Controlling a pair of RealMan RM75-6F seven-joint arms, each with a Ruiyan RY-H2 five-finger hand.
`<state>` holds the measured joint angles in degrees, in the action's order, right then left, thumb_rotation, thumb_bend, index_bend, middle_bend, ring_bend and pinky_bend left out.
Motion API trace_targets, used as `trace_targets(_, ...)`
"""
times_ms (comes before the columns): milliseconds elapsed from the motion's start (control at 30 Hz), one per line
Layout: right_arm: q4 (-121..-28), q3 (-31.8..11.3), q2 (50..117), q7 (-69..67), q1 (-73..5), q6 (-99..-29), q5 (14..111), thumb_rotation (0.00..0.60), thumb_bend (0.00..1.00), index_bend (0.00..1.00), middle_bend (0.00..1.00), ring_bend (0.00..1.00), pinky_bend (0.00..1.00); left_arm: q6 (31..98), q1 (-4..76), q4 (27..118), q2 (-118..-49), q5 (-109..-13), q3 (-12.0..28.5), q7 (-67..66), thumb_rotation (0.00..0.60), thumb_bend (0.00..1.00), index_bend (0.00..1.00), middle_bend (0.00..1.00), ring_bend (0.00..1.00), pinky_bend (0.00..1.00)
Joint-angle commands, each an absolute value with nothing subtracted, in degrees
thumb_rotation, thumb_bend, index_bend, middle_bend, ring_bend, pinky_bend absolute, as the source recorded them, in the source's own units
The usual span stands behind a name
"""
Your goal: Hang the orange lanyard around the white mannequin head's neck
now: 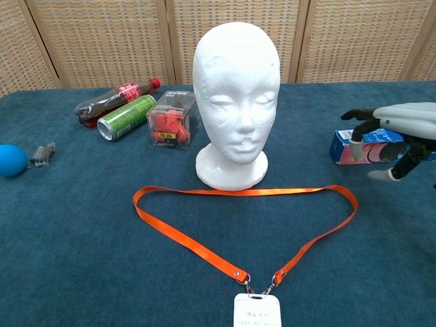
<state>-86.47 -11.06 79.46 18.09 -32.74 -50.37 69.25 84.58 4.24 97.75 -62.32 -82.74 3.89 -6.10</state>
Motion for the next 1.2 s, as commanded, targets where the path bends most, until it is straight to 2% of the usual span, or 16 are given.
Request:
trace_targets(33,-85.0,-10.8,83.0,22.2,-34.8,-49.5,65.8,0.6,0.51,0.48,0.0,0.0,0.0,84.4,4.3,97.6,-62.3,-82.4,4.0,-5.8,0.6,0.0,0.0,0.0,0.0,0.0)
trace_targets(433,-80.1,-9.8,89.9,30.1,-37.0,-52.8,59.7,0.6,0.51,0.5,0.0,0.0,0.0,84.6,4.3,97.4,-61.8,-82.2,4.0,-4.4,0.6,0.0,0.0,0.0,0.0,0.0)
trace_targets(933,-77.4,-9.4,93.2,33.8,-39.5,-52.6,54.0,0.6,0.52,0.5,0.0,0.0,0.0,84.4,4.5,97.1,-61.7,-81.9,4.0,-4.1,0.6,0.0,0.0,0.0,0.0,0.0)
trace_targets(1200,-74.7,-9.1,95.3,35.2,-40.5,-52.9,52.5,0.6,0.62,0.53,0.0,0.0,0.0,84.0,4.6,96.9,-61.6,-81.3,4.2,-3.5,0.6,0.0,0.0,0.0,0.0,0.0)
